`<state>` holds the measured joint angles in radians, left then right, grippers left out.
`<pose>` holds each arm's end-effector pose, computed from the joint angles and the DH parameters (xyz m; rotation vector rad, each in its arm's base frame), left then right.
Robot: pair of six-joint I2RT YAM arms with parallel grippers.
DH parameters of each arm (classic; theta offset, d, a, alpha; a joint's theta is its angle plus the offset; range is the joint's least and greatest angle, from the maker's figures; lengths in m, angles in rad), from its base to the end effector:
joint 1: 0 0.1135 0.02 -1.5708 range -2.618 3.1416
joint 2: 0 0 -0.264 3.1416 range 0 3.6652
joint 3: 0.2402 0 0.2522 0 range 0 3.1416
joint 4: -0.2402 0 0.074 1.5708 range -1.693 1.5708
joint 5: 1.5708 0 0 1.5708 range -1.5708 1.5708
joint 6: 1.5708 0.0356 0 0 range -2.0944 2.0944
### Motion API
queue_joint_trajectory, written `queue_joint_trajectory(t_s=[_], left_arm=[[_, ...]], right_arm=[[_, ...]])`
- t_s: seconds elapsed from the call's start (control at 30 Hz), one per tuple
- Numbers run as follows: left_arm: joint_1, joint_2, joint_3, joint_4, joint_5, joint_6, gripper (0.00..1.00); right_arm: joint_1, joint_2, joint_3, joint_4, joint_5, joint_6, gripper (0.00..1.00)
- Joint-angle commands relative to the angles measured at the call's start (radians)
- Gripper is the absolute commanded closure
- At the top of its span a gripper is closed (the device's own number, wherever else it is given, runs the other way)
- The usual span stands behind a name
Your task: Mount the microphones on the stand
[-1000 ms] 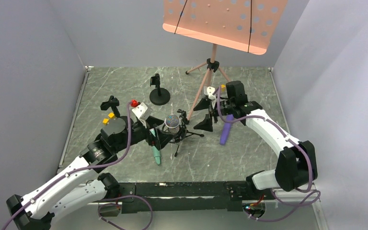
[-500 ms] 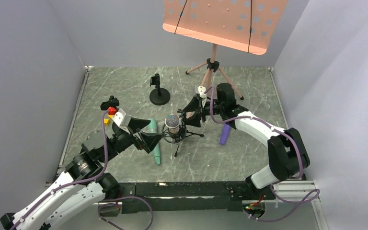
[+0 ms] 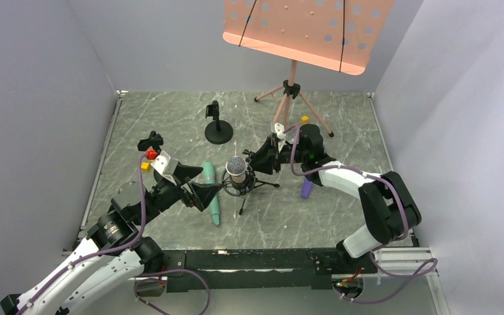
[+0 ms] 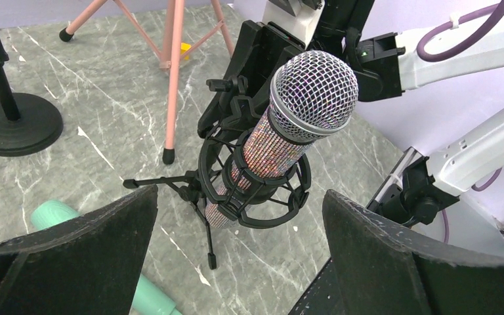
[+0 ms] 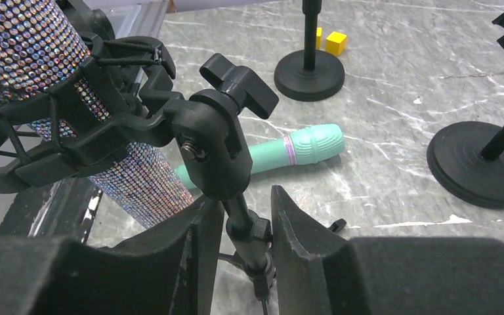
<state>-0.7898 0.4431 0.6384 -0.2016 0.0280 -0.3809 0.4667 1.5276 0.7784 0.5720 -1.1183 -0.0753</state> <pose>0.0836 -0.0857 0.3324 0.3589 1.6173 -0.9288 0.2687 0.1712 0.2386 -1.2388 1.3207 1.2457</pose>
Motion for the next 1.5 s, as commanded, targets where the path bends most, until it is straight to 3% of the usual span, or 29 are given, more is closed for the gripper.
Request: queue_joint_trajectory(t_s=[0.0,0.13,0.33,0.6,0.73,0.83,0.9,0.97,1.03,1.17,1.27,1.47], left_arm=[[-0.003,0.001,0.004,0.023,-0.006,-0.013,0.01],[-0.004,-0.007,0.001,0.024,-0.006,-0.019,0.01],[-0.003,-0.021,-0.003,0.016,-0.011,-0.024,0.01],[-0.003,-0.063,0.011,-0.016,-0.021,-0.016,0.01],[-0.004,-0.082,0.025,-0.038,-0.025,-0.005,0.01],[-0.003,-0.092,0.030,-0.051,-0.025,0.003,0.01],[-0.004,-0.097,0.031,-0.054,-0.025,0.006,0.01],[-0.004,-0.102,0.029,-0.053,-0.025,0.011,0.01],[-0.004,-0.104,0.025,-0.048,-0.025,0.016,0.01],[-0.004,-0.103,0.011,-0.031,-0.024,0.024,0.01],[-0.004,-0.097,0.010,-0.032,-0.016,0.032,0.01],[-0.003,-0.125,0.007,-0.049,-0.012,0.047,0.01]], right_arm=[[0.006,0.017,-0.021,0.240,-0.028,0.132,0.65],[0.006,0.015,-0.035,0.266,-0.014,0.138,0.74],[0.003,-0.007,-0.035,0.236,-0.011,0.109,0.99],[-0.006,-0.164,0.021,0.048,-0.085,0.109,1.00],[-0.069,-0.223,0.139,-0.232,-0.130,0.052,1.00],[-0.110,-0.255,0.283,-0.653,-0.099,-0.212,1.00],[-0.138,-0.280,0.344,-0.845,-0.055,-0.337,1.00],[-0.223,-0.310,0.347,-0.863,-0.103,-0.296,1.00],[-0.341,-0.351,0.304,-0.776,-0.148,-0.189,1.00],[-0.534,-0.422,0.302,-0.929,-0.093,-0.299,1.00],[-0.679,-0.447,0.295,-0.956,-0.069,-0.293,1.00],[-0.926,-0.414,0.229,-0.762,0.026,-0.191,1.00]])
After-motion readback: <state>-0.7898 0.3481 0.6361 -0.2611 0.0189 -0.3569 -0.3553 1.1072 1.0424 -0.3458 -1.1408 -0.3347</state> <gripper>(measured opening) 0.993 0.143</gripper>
